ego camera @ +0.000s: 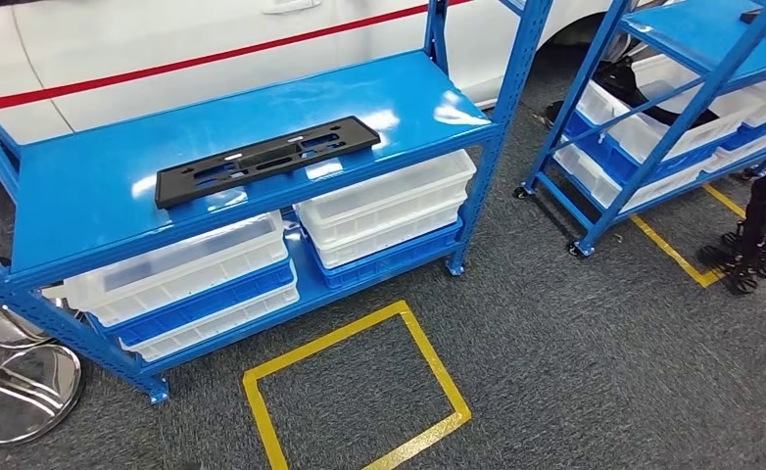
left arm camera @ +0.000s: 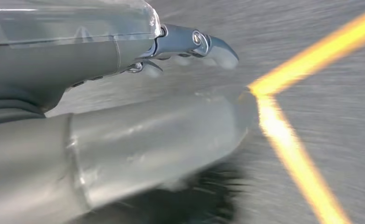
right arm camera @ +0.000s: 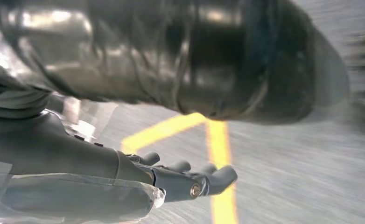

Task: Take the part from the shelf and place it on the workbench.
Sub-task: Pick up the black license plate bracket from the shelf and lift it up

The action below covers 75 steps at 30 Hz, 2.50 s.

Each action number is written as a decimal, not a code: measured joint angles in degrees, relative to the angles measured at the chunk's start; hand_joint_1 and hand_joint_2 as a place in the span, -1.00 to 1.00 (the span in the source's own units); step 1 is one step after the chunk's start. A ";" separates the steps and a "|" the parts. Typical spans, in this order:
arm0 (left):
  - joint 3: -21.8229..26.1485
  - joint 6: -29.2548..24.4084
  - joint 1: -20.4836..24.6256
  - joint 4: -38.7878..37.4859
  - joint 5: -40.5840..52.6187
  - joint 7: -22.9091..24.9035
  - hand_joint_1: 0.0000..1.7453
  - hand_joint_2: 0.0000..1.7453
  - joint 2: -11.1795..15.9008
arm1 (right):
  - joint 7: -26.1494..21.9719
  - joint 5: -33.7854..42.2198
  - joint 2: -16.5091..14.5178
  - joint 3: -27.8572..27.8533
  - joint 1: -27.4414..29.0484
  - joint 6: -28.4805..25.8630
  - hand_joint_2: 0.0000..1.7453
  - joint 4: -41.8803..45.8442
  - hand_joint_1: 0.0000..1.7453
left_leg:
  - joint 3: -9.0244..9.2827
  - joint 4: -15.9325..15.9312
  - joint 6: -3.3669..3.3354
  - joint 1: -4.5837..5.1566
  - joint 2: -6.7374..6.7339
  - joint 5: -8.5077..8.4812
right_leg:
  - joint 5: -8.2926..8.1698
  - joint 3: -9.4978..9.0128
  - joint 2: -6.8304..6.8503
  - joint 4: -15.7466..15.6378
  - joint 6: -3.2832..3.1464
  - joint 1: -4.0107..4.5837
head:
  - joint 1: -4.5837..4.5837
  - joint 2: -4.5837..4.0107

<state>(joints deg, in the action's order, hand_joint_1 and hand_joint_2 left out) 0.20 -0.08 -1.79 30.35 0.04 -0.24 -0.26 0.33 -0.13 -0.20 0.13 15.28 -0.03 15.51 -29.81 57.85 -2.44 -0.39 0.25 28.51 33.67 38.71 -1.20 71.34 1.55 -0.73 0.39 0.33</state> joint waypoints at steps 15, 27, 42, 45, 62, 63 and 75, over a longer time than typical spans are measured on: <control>-0.03 0.02 -13.55 -13.50 0.00 0.39 -1.00 -1.00 0.02 | -0.37 -0.02 0.07 0.00 -13.68 -0.02 -1.00 14.30 -1.00 | -4.00 10.64 2.50 0.24 -1.26 6.95 | -5.75 -7.68 -0.55 -13.14 -2.92 0.37 | 0.04 0.00; -0.03 0.03 -4.83 -6.69 0.01 0.09 -1.00 -1.00 0.18 | -0.16 -0.01 0.02 -0.01 -5.11 -0.01 -1.00 7.00 -1.00 | -1.28 0.33 0.77 -0.02 0.50 -0.84 | -3.77 -7.86 -1.26 -11.71 -0.76 0.16 | 0.01 0.00; -0.01 0.01 -8.30 -6.71 0.00 0.33 -1.00 -1.00 -0.20 | -0.35 -0.02 0.00 0.02 -8.38 -0.02 -1.00 7.40 -1.00 | -1.09 0.59 1.73 0.16 3.17 -0.09 | -5.84 -7.59 -0.59 -13.28 -2.24 0.40 | 0.01 0.00; -0.02 0.01 -12.67 -12.30 0.00 0.38 -1.00 -1.00 -0.17 | -0.41 -0.02 0.00 0.01 -12.68 -0.02 -1.00 13.11 -1.00 | -4.98 8.72 2.26 0.17 1.32 4.52 | -5.95 -7.92 0.21 -13.79 -2.97 0.30 | 0.04 0.00; 0.00 0.01 0.85 0.74 0.00 0.03 -1.00 -1.00 0.13 | -0.05 -0.02 0.02 0.02 0.54 -0.01 -1.00 -0.58 -1.00 | -0.85 -0.84 0.13 -0.05 1.21 -1.73 | 2.86 -1.35 1.20 1.51 -0.49 0.13 | 0.01 0.00; 0.01 0.00 1.51 1.73 0.00 0.03 -1.00 -1.00 0.15 | -0.04 -0.02 0.04 0.02 1.31 -0.02 -0.50 -1.64 -1.00 | -0.89 -0.81 0.14 -0.04 1.41 -1.72 | 2.88 -0.43 1.20 3.05 -0.39 0.03 | 0.01 0.00; -0.02 0.01 -12.39 -12.11 0.00 0.37 -1.00 -1.00 -0.12 | -0.38 -0.02 -0.03 0.02 -12.27 -0.02 -0.50 12.80 -1.00 | -3.90 6.23 2.85 -0.29 1.31 2.90 | -5.64 -8.23 0.96 -13.47 -2.76 -0.02 | 0.05 0.00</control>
<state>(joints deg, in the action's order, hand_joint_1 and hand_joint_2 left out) 0.18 -0.07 -14.18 18.24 0.04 0.13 -0.38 -0.05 -0.15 -0.23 0.15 3.01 -0.05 28.31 -33.71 64.07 0.42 -0.68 1.56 31.41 28.03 30.48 -0.24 57.87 -1.21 -0.75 0.44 0.33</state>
